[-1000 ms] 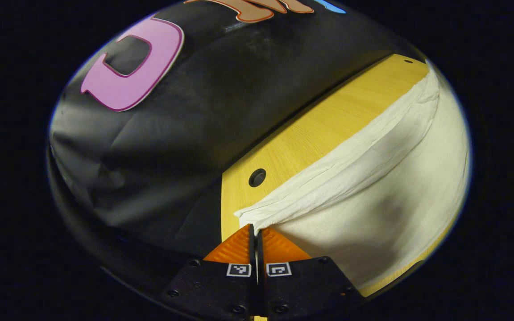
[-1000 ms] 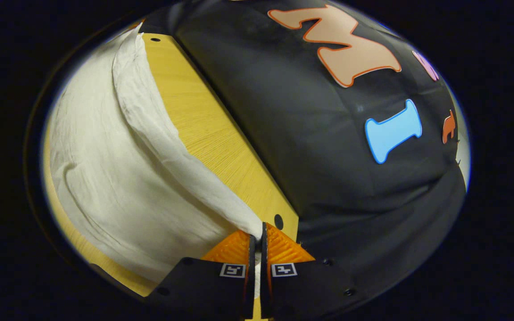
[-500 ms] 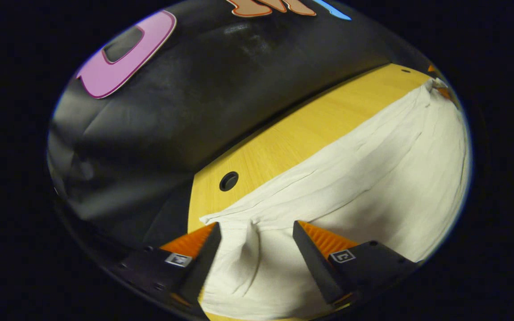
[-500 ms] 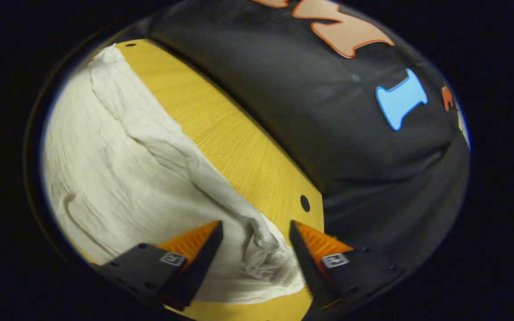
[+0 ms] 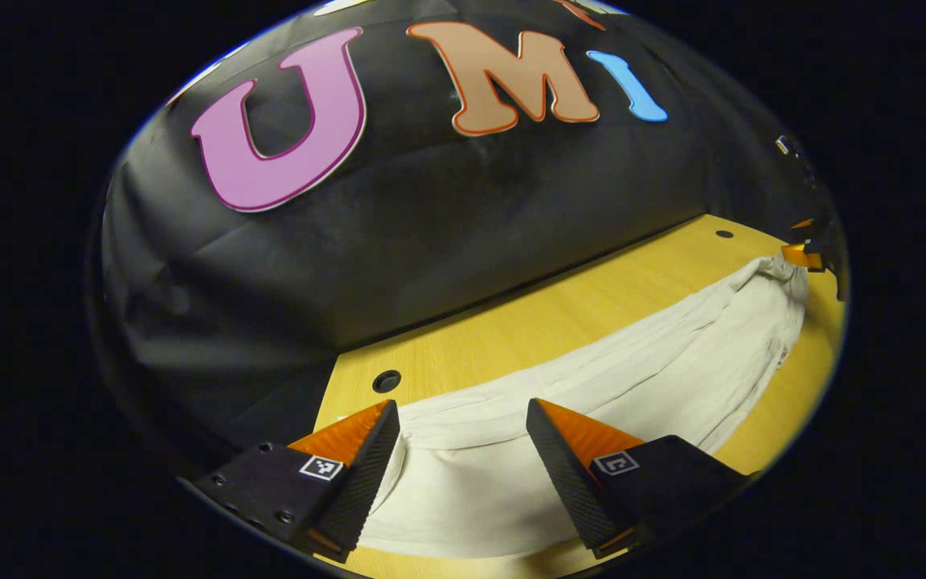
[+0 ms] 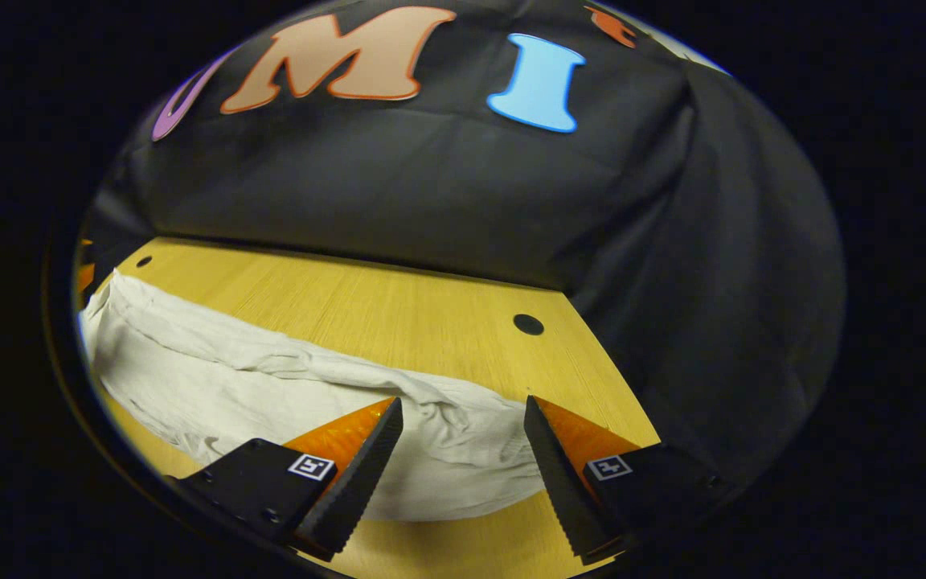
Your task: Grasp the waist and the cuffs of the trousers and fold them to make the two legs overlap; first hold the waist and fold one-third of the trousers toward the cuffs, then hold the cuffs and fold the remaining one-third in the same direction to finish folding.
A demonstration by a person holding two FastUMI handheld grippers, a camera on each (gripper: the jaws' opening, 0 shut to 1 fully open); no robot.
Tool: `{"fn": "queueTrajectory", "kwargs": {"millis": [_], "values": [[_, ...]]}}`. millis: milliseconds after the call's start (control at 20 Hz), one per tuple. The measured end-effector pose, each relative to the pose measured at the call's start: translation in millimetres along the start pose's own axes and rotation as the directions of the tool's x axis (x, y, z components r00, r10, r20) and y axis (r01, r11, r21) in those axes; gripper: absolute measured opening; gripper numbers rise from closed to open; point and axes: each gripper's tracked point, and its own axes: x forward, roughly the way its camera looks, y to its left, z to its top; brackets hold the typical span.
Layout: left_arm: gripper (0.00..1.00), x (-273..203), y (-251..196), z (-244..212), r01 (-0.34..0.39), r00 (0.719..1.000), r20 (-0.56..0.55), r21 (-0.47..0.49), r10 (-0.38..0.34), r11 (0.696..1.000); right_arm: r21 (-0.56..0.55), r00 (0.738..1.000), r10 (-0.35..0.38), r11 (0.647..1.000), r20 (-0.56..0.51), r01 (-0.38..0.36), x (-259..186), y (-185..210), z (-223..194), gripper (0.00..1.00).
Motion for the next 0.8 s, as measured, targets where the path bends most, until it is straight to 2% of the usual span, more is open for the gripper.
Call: {"fn": "queueTrajectory", "kwargs": {"millis": [350, 650, 750, 800], "values": [[0.96, -29, -52, 30, -0.009, 1.000, 0.023, 0.013, 0.008, 1.000, 0.180, 0.997, 0.016, 0.984, -0.081, -0.002, 13, -60, -36, 0.98], [0.96, -49, -76, 29, -0.035, 0.999, -0.003, 0.028, 0.035, 0.999, 0.352, 0.981, 0.097, 0.935, -0.169, -0.032, 42, -67, -69, 0.99], [0.96, -54, -79, 29, -0.050, 0.999, -0.010, 0.027, 0.050, 0.998, 0.376, 0.975, 0.120, 0.925, -0.188, -0.042, 46, -66, -76, 0.93], [0.96, -55, -81, 29, -0.057, 0.998, -0.014, 0.027, 0.057, 0.998, 0.381, 0.973, 0.129, 0.923, -0.192, -0.048, 47, -65, -78, 0.93]]}}
